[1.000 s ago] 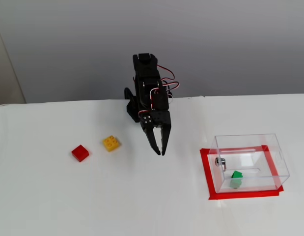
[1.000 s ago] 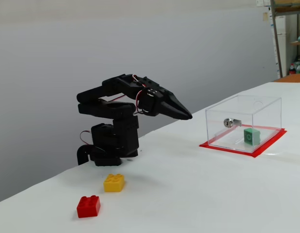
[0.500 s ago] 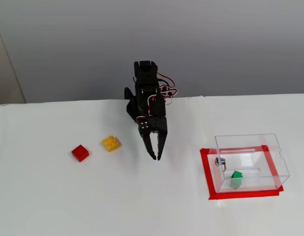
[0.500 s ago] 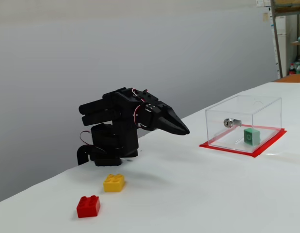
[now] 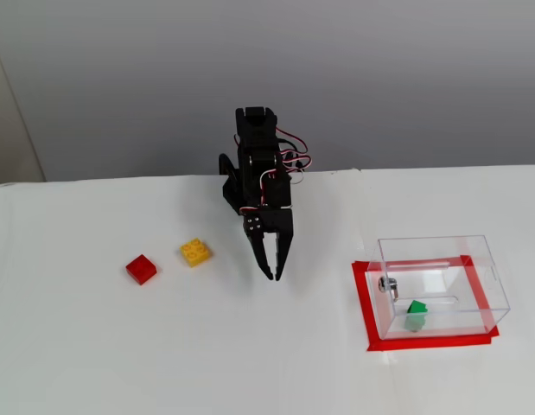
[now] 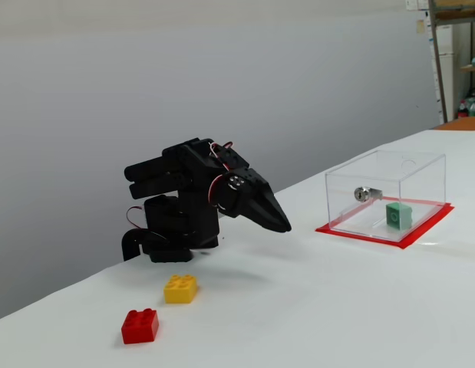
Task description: Pick the green lego brick and place it into the transparent box
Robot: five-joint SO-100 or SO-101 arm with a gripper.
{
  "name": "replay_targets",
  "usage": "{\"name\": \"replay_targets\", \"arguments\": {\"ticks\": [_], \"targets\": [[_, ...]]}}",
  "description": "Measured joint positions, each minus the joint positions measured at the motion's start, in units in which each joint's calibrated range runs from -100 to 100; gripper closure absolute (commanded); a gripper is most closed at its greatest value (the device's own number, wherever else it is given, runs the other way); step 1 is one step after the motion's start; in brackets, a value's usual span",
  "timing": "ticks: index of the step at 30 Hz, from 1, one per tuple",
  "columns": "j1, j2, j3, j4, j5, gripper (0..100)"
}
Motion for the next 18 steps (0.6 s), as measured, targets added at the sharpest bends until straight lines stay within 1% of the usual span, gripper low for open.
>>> {"name": "replay_targets", "arguments": {"ticks": [3,7,9,14,18], "targets": [[0.0,0.0,-0.1,4.0,0.0,98],[0.0,0.0,-0.4,6.6,-0.5,98],[0.0,0.0,-0.9,8.4,-1.8,98],[0.0,0.0,-3.4,17.0,-5.7,98],[0.0,-0.1,-3.7,19.2,-7.1,98]]}}
